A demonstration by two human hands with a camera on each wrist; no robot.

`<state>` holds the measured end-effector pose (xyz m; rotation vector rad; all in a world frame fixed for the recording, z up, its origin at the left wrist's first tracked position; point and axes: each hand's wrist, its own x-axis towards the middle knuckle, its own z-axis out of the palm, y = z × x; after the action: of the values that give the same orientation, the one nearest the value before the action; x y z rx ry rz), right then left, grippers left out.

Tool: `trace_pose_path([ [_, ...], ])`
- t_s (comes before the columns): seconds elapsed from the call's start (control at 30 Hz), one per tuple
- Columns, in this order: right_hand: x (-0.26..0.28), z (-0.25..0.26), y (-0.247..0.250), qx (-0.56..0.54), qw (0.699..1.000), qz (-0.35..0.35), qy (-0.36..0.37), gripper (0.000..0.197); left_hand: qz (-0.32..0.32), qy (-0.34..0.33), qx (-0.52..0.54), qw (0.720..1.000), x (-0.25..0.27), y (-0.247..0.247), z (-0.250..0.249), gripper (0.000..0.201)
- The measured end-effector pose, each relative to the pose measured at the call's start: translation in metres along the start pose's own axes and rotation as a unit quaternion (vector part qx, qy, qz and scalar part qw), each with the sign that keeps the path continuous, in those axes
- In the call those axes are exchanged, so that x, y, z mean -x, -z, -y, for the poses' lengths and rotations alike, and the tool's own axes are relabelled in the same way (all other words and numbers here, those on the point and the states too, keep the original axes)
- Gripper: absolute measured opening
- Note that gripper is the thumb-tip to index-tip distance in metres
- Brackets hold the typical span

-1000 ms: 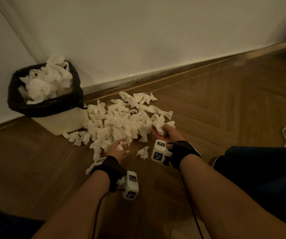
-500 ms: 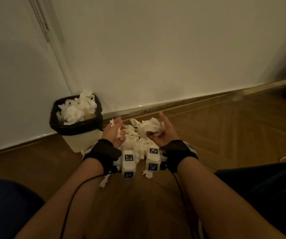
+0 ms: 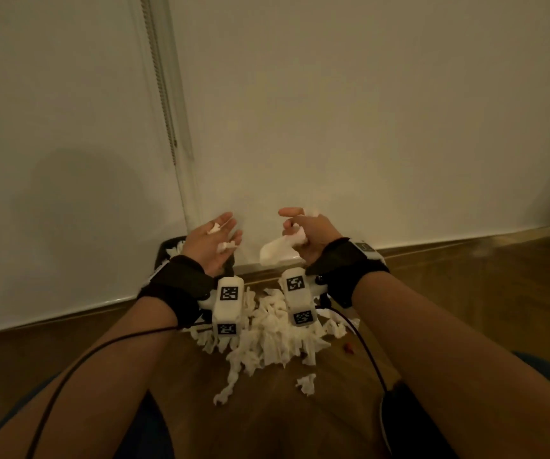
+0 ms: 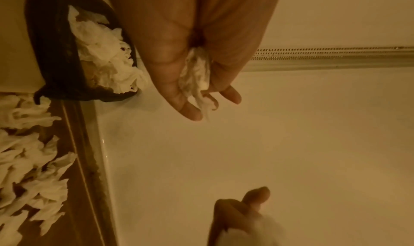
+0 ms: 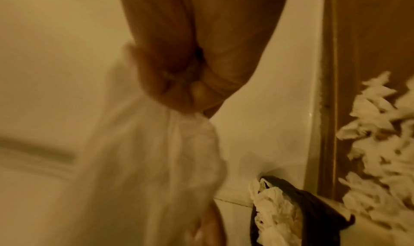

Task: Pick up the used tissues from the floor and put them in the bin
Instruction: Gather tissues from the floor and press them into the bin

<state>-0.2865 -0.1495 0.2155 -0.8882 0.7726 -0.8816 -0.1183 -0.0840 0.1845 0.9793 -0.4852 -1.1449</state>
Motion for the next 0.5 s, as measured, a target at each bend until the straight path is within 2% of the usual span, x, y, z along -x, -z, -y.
trace_pose_path([
  [0.1, 0.003, 0.019, -0.018, 0.043, 0.998, 0.043, -0.015, 0.027, -0.028, -0.015, -0.018, 0.999, 0.0, 0.0, -0.015, 0.02],
  [0.2, 0.004, 0.031, -0.034, 0.015, 0.996, 0.086, -0.031, 0.05, -0.044, -0.024, -0.016, 0.999, -0.001, -0.001, -0.021, 0.017],
  [0.27, 0.004, 0.034, -0.043, -0.041, 0.992, 0.106, -0.048, 0.039, -0.03, -0.028, 0.003, 0.999, 0.0, -0.001, -0.024, 0.014],
  [0.37, 0.005, 0.029, -0.057, -0.055, 0.99, 0.113, -0.055, 0.018, 0.016, -0.037, 0.038, 0.998, -0.002, 0.003, -0.032, 0.032],
  [0.43, -0.003, 0.024, -0.064, -0.048, 0.993, 0.094, -0.054, 0.023, 0.018, -0.059, 0.024, 0.998, -0.006, 0.009, -0.038, 0.035],
  [0.5, -0.015, 0.02, -0.07, -0.044, 0.995, 0.075, -0.058, 0.033, -0.01, -0.08, -0.024, 0.996, -0.013, 0.018, -0.04, 0.04],
])
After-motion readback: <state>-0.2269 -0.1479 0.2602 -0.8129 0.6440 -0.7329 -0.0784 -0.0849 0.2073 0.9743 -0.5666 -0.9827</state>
